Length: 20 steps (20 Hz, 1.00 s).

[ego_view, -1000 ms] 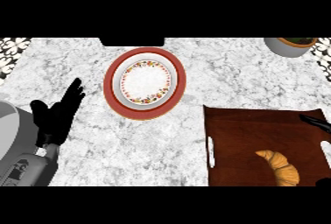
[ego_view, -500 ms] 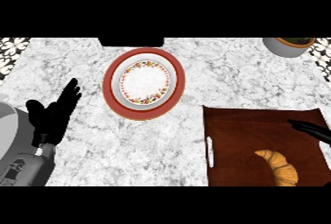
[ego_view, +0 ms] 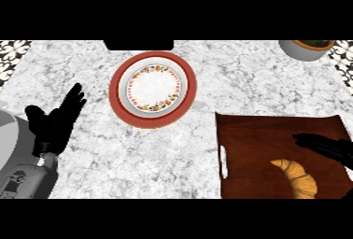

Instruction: Pick the croissant from the tray and place it in the plate

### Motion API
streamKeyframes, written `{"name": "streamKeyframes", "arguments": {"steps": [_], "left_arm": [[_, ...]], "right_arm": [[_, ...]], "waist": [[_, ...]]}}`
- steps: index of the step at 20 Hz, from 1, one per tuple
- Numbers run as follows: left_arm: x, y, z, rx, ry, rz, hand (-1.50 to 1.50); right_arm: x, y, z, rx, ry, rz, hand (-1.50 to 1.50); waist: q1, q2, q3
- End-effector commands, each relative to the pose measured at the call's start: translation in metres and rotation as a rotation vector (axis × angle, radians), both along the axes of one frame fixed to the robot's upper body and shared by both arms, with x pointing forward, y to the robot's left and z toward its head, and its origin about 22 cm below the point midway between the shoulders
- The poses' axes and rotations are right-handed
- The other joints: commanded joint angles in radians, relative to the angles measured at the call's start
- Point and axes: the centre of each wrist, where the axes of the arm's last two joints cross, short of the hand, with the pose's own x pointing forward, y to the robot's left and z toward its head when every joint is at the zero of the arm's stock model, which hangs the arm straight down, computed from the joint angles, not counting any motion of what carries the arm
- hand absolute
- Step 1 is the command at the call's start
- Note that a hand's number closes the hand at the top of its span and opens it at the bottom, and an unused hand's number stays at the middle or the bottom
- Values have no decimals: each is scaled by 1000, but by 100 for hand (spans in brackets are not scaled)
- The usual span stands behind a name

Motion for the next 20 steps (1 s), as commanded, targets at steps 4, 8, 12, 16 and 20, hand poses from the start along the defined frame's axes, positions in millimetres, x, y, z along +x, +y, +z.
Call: {"name": "streamKeyframes", "arguments": {"steps": [4,8,12,16,20], "left_arm": [[-8,-4,1,3,-5,-7,0],[-12,13,-16,12,8,-3,0],[5,-4,10,-5,-1,-13,0],[-7,5,-2,21,-2,-1,0],[10,-7,-4,10,-17,3,0]], "right_arm": [[5,22,7,-98,32,63,-150],[-13,18,-11,-139,56,60,-150],[-8,59,-31,-147,26,50,-150],[11,47,-16,-165,45,47,-150],[27,54,-19,-196,31,35,-150]], "waist": [[-2,-1,0],[-5,0,0],[-5,-1,0],[-1,0,0],[0,1,0]]}}
